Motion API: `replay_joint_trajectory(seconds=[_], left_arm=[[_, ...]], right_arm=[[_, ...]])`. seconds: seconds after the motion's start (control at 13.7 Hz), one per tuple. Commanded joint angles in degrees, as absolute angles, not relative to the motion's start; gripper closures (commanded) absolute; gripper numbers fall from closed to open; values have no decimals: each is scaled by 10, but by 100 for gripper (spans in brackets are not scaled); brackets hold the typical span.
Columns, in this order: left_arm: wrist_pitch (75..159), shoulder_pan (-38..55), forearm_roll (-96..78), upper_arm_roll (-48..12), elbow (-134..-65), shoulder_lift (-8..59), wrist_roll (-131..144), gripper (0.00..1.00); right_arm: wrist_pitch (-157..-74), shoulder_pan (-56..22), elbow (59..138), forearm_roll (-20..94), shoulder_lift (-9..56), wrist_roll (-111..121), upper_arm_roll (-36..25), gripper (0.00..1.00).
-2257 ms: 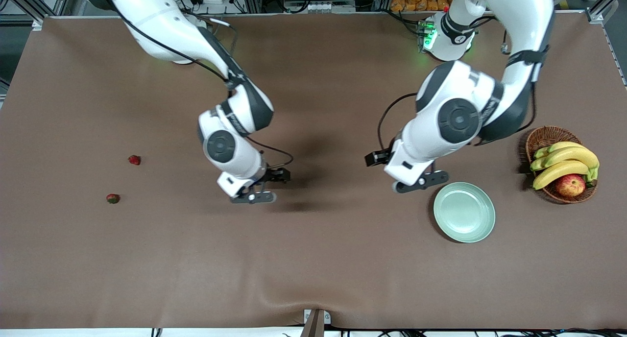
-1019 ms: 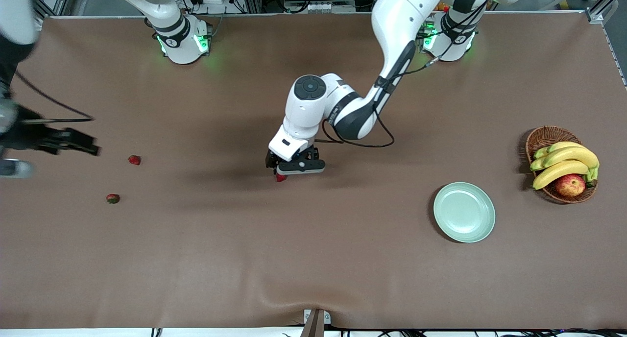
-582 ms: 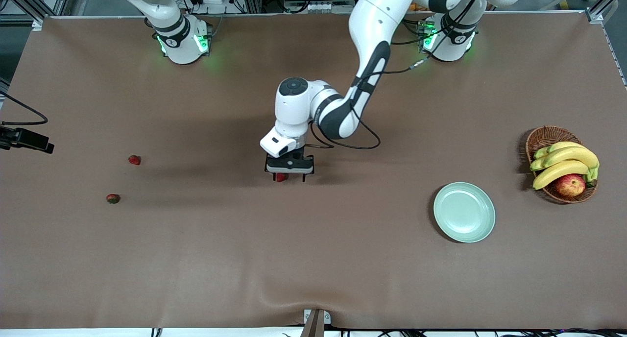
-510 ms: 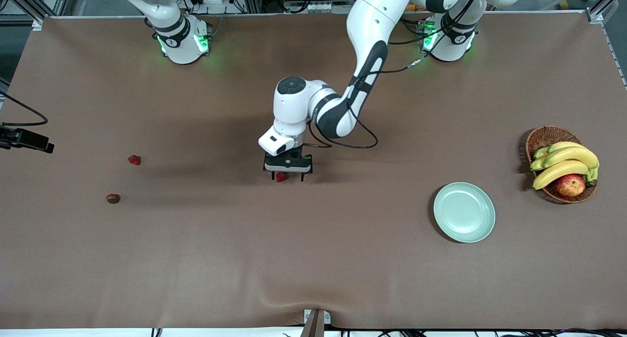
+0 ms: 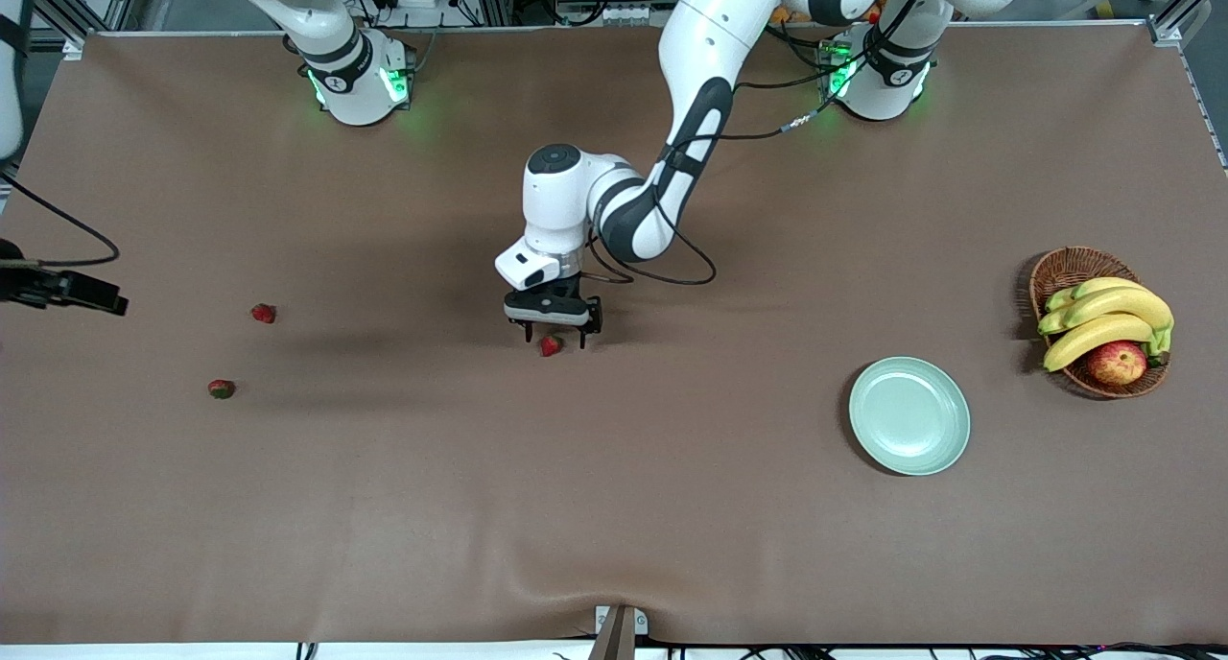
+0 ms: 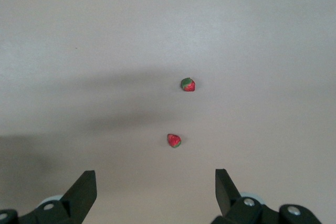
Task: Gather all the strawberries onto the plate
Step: 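Lower the left gripper over the strawberry and close on it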
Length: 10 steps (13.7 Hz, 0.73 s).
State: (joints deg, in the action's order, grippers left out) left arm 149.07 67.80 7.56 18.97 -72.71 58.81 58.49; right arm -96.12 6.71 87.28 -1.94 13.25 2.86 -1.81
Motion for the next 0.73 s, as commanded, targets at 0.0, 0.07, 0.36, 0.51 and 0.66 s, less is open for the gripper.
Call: replay_joint_trajectory(seconds=[0.0, 0.07, 0.36, 0.51, 0.66], left_arm=[[1493, 688, 93, 210, -707, 611, 596, 0], [1494, 689, 93, 211, -706, 614, 597, 0], [1522, 695, 93, 221, -705, 628, 604, 0], [1523, 697, 93, 228, -698, 631, 611, 0], [1524, 699, 93, 231, -681, 648, 623, 0]], right_arm=[[-1016, 73, 941, -26, 125, 25, -15, 0], [-1022, 74, 953, -26, 128, 26, -15, 0], [-1061, 77, 1004, -26, 158, 25, -15, 0], [-1149, 88, 1051, -26, 171, 30, -15, 0], [-1209, 98, 1068, -27, 191, 33, -15, 0]])
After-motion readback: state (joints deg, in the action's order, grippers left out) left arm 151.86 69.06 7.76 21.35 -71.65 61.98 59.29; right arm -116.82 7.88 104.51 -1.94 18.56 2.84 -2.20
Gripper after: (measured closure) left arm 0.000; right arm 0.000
